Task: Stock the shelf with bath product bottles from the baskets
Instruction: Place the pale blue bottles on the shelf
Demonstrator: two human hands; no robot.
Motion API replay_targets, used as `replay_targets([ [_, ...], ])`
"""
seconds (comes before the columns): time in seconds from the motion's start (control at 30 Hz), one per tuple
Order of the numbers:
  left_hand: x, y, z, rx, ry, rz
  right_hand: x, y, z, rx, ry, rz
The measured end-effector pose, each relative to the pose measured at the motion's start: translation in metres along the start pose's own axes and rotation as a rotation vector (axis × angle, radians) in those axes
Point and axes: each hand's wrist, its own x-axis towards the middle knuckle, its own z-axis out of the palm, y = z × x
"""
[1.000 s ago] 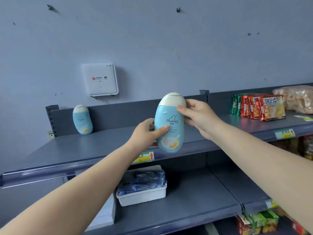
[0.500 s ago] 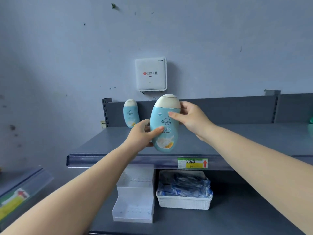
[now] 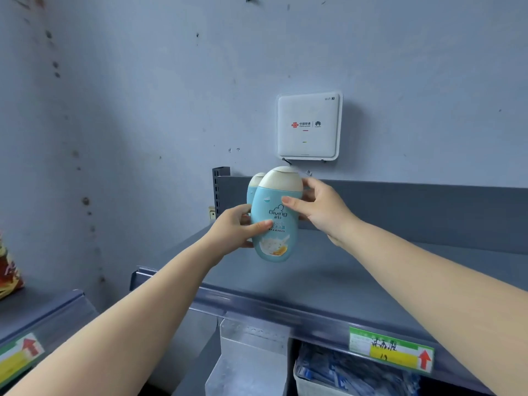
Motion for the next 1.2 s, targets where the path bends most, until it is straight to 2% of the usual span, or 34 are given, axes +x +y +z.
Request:
replay_targets([
  [0.2, 0.04, -0.024, -0.025, 0.145, -0.037, -0.001, 0.038, 0.022, 0.024, -0.02, 0.004, 0.009],
  [0.5, 0.106, -0.052, -0.066, 0.295, -0.224, -0.001, 0.09, 0.049, 0.06, -0.132, 0.121, 0.084],
  [0.77, 0.151, -0.082, -0.081, 0.271, -0.281, 0.028, 0.119, 0.062, 0.081, -0.218, 0.227, 0.137],
  [1.2, 0.185, -0.115, -0.079, 0.22, -0.291, 0.01, 0.139, 0.081, 0.096, -0.394, 0.268, 0.151],
])
